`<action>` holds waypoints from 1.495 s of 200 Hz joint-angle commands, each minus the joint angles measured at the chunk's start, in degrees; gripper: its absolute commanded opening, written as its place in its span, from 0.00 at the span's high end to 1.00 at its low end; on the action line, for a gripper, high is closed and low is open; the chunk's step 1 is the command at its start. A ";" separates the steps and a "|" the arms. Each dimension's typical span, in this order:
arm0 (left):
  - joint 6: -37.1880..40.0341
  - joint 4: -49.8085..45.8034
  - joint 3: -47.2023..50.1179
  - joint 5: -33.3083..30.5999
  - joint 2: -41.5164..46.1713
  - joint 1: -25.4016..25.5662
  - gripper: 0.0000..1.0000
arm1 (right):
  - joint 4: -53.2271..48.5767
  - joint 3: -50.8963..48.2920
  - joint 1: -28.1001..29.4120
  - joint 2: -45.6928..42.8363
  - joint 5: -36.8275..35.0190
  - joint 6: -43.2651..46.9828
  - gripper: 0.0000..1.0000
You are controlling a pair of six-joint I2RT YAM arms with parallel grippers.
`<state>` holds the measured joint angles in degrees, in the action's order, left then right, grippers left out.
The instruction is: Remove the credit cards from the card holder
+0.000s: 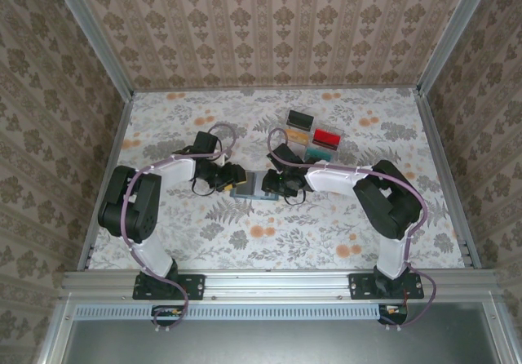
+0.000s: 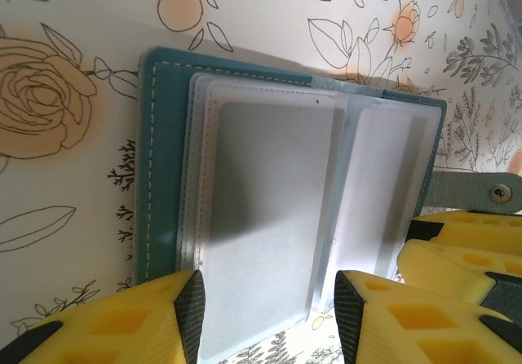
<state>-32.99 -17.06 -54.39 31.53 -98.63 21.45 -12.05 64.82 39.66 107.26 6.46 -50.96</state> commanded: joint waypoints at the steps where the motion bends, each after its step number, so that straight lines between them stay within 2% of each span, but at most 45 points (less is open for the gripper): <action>1: 0.07 0.04 0.69 0.02 -0.78 0.26 0.52 | 0.45 0.28 -0.28 -0.72 0.40 0.66 0.65; 72: 0.12 0.19 1.17 0.02 -0.77 0.25 0.52 | 0.19 -0.55 -0.28 -1.51 -1.13 0.00 0.65; 98: 0.08 0.19 1.28 -0.07 -0.69 0.17 0.52 | 1.02 -1.19 -0.31 -2.31 -1.48 -0.02 0.71; 145: 0.12 0.19 1.19 -0.11 -0.75 0.08 0.52 | 1.38 -1.44 -0.30 -2.38 -1.64 0.07 0.72; 181: 0.21 0.10 1.33 -0.11 -0.60 -0.01 0.52 | 3.35 -2.13 -0.33 -3.25 -1.01 0.00 0.77; 209: 0.13 0.24 1.55 0.00 -0.61 -0.01 0.52 | 5.84 -2.65 -0.28 -3.84 1.31 0.36 0.79; 299: 0.28 0.27 1.63 0.24 -0.42 -0.01 0.52 | 12.30 -3.25 -0.29 -3.64 7.69 -0.07 0.75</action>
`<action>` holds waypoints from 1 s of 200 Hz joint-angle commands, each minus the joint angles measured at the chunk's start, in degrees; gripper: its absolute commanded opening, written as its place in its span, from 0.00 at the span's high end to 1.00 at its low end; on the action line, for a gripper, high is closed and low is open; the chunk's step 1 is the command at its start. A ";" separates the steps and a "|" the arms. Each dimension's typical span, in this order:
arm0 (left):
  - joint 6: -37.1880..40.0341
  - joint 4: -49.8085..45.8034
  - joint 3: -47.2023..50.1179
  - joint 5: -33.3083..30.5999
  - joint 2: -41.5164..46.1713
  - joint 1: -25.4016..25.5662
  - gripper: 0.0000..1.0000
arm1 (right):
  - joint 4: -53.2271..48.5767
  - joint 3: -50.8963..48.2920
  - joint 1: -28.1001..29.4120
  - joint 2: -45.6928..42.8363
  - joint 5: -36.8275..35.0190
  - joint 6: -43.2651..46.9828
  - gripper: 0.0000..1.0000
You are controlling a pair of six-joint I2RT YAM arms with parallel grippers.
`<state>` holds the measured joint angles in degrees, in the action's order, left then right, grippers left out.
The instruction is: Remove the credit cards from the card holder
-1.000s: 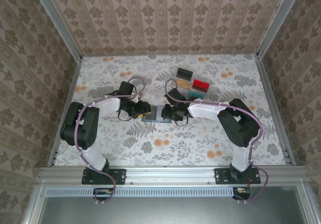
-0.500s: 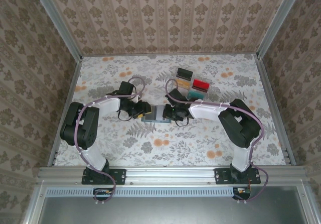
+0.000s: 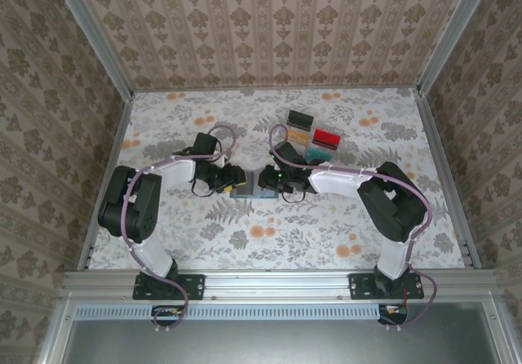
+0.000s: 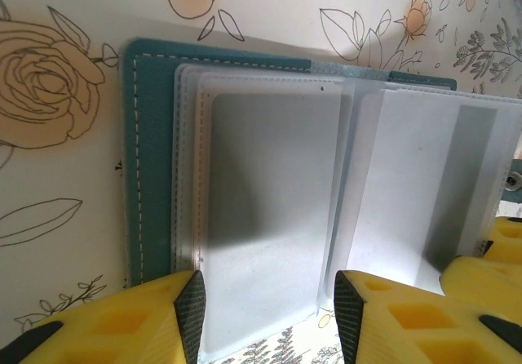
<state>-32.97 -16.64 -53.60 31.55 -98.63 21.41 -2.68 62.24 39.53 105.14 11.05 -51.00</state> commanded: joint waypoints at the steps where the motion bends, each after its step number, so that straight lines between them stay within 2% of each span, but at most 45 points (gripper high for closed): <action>1: 0.22 -0.14 0.86 0.24 -0.38 0.03 0.52 | 2.93 -0.60 -0.15 -1.52 3.10 0.00 0.75; 57: 0.50 -0.68 0.55 0.00 0.54 -0.33 0.52 | 8.42 -0.92 -0.15 -2.49 7.90 0.87 0.72; 123: 0.79 -2.14 1.43 -1.70 3.03 -2.41 0.57 | 9.11 2.12 0.46 1.99 10.35 -0.98 0.71; 158: 1.38 -3.64 1.82 -2.47 5.37 -3.94 0.58 | 8.88 5.43 0.99 5.27 12.54 -0.91 0.66; 182: 1.59 -4.77 2.29 -4.15 7.45 -4.93 0.57 | 8.75 6.68 1.17 6.88 12.70 -1.19 0.62; 200: 1.76 -5.39 2.56 -5.01 8.61 -5.39 0.57 | 5.12 6.93 1.16 6.10 9.40 -0.44 0.62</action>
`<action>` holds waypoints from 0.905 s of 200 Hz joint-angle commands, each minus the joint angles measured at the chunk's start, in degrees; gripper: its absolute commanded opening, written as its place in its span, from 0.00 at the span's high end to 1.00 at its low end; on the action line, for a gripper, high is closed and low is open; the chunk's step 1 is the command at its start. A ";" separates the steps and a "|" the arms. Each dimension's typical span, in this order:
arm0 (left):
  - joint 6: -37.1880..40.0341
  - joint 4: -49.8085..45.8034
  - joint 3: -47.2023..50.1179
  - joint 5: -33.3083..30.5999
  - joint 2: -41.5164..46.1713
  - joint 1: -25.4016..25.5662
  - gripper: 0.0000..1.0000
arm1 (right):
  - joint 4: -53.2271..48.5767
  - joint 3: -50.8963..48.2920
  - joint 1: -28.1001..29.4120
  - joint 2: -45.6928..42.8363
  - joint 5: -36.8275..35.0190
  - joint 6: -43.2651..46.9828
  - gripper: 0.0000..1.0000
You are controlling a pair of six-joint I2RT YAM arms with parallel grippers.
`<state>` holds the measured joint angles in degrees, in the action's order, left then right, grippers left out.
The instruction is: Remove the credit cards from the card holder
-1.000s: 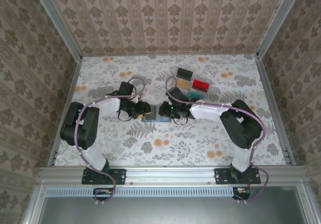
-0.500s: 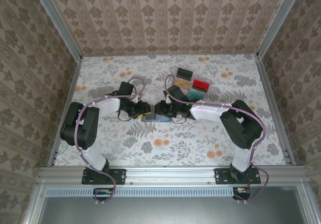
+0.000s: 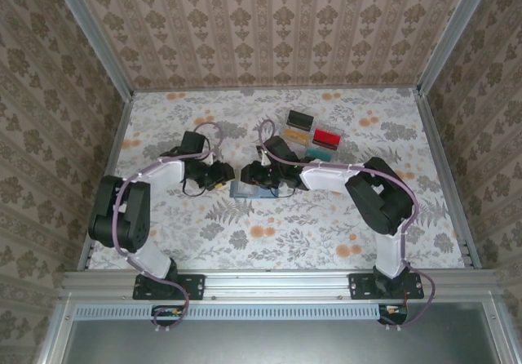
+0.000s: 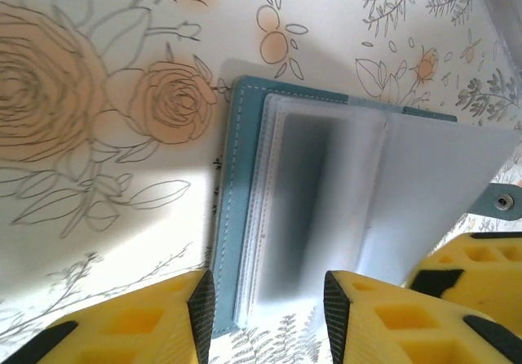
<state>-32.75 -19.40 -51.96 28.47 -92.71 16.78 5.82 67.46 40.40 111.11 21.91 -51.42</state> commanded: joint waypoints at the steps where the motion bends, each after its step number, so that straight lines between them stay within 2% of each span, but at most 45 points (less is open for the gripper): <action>1: 1.55 -2.65 0.95 -1.93 2.70 -0.81 0.57 | -3.68 1.71 0.29 0.10 -1.67 -0.01 0.62; 48: 1.90 -1.02 0.60 1.44 1.98 0.02 0.61 | -18.08 1.24 0.07 -4.43 -16.79 2.81 0.62; 79: 1.87 -0.21 -1.52 2.61 -1.06 2.31 0.69 | -19.71 0.05 0.11 -7.11 -20.43 3.75 0.62; 135: 1.19 0.72 -1.95 3.11 -2.89 2.60 0.70 | -21.34 -1.87 1.53 -12.75 -29.11 3.77 0.62; 159: 1.23 0.76 -1.91 3.17 -3.29 2.65 0.70 | -18.10 -2.91 2.25 -14.71 -28.97 5.39 0.61; 181: 1.22 0.77 -2.40 2.82 -3.98 2.65 0.72 | -12.79 -2.43 1.44 -11.83 -19.25 5.48 0.61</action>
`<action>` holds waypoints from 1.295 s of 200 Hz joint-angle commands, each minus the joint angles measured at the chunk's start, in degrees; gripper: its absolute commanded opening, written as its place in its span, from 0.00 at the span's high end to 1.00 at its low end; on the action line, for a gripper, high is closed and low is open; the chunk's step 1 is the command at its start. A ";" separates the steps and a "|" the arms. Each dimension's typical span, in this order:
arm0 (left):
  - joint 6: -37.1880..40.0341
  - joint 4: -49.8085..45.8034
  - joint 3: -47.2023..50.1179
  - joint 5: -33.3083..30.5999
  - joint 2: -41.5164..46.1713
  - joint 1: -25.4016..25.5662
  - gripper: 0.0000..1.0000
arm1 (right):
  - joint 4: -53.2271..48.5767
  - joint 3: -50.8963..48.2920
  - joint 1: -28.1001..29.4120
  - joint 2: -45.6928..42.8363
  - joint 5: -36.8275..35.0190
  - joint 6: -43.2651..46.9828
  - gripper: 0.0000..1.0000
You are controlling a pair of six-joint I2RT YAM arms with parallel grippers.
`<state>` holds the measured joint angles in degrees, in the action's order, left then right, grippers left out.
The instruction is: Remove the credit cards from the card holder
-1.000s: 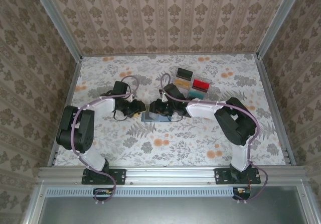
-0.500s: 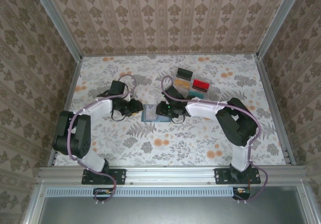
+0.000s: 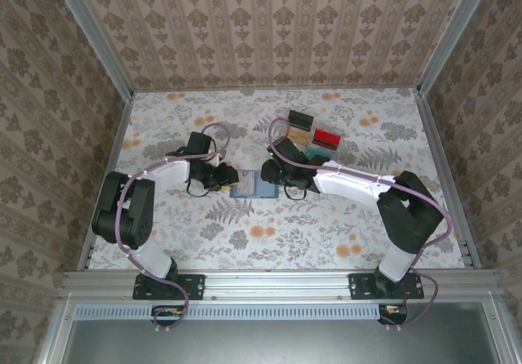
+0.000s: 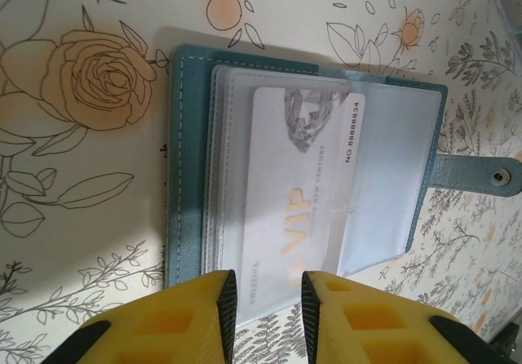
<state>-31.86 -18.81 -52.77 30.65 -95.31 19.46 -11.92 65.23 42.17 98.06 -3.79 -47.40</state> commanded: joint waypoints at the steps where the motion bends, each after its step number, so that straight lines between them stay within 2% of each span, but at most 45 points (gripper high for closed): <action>1: 0.31 0.13 -1.65 0.55 -1.37 -0.04 0.72 | 5.10 -0.11 -0.38 1.46 7.10 1.40 0.61; 25: 0.30 0.11 -2.49 -0.24 -2.02 -0.06 0.73 | 8.92 1.45 -1.02 6.83 15.31 -1.72 0.66; 124: -1.94 1.56 -4.22 1.00 -7.09 0.13 0.79 | 17.36 3.67 -4.20 17.71 24.19 -6.83 0.73; 185: -1.11 -0.16 -3.70 -0.59 -8.67 0.14 0.81 | 17.76 3.90 -4.40 19.04 25.16 -6.83 0.79; 224: -0.67 -0.89 -3.43 -0.90 -8.80 -0.26 0.81 | 19.52 2.16 -4.73 17.66 25.06 -6.46 0.88; 242: -0.58 -1.22 -3.15 -1.19 -8.37 -0.56 0.77 | 19.71 1.38 -5.04 16.59 24.74 -5.75 0.94; 259: -0.27 -1.21 -2.76 -1.81 -7.44 -0.91 0.73 | 19.10 0.49 -5.42 15.22 24.35 -4.26 0.95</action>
<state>-32.97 -17.08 -56.03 31.35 -102.28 19.09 6.55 67.64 37.23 115.87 20.23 -53.76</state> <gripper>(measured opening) 0.249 0.066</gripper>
